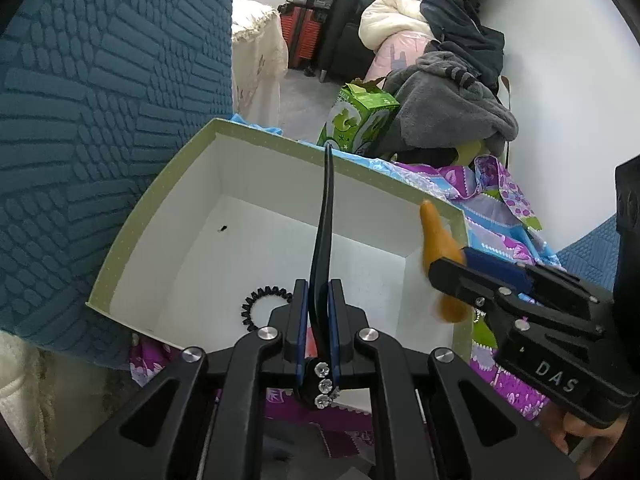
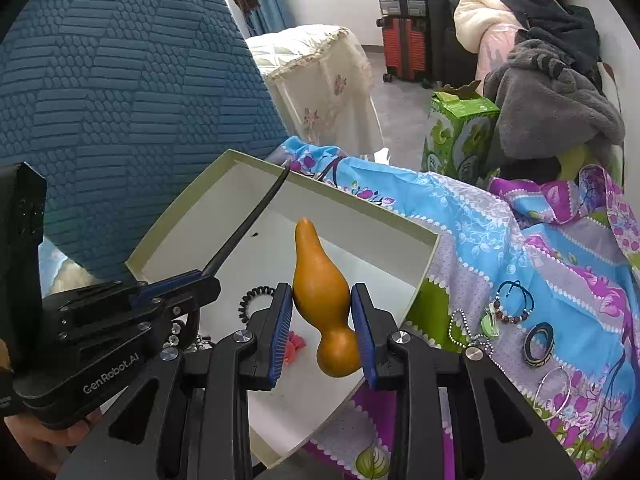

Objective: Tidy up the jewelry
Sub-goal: 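Lift both held items into the white box and open both tools, then move both open tools back over the remaining jewelry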

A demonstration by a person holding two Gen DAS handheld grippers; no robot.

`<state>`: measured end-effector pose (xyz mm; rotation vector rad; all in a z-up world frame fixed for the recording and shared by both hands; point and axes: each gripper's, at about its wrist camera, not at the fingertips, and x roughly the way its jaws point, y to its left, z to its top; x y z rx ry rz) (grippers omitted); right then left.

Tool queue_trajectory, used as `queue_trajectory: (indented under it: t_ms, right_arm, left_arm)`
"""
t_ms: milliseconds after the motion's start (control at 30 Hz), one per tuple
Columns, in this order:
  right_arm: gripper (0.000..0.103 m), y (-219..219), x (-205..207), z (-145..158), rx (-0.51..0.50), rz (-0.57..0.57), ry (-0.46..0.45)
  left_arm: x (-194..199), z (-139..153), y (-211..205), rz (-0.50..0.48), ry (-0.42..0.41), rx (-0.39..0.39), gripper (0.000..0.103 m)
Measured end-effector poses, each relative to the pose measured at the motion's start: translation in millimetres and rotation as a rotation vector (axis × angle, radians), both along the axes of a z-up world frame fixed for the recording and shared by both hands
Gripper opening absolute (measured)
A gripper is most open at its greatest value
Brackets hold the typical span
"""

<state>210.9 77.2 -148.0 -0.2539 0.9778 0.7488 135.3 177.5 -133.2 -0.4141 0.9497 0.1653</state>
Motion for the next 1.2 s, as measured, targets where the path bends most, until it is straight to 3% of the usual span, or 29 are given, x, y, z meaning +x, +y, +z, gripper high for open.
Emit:
queue_trajectory:
  t_ms: [100,300,367,500,800,967,1200]
  right_arm:
    - [0.049,-6,-4,17,0.036,0.009,-0.026]
    - [0.050,-27,-8,60,0.099,0.001,-0.110]
    - [0.050,-37,-11,77,0.115,-0.009,-0.149]
    - [0.051,-61,-15,105,0.145,-0.038,-0.204]
    - [0.051,-126,-20,152,0.201,-0.126,-0.286]
    - [0.051,-163,-25,167,0.211,-0.186,-0.337]
    - [0.053,-215,-35,172,0.196,-0.281,-0.425]
  left_arm:
    - [1,7,-5,-0.014,-0.001,0.003,0.016]
    - [-6,38,-24,-0.021,-0.056,0.047,0.044]
    - [-8,49,-31,-0.029,-0.078,0.062,0.047]
    - [-14,70,-46,-0.046,-0.131,0.093,0.062]
    - [-23,120,-84,-0.081,-0.250,0.102,0.063]
    - [-26,144,-112,-0.118,-0.313,0.116,0.063]
    - [-17,156,-148,-0.169,-0.362,0.130,0.062]
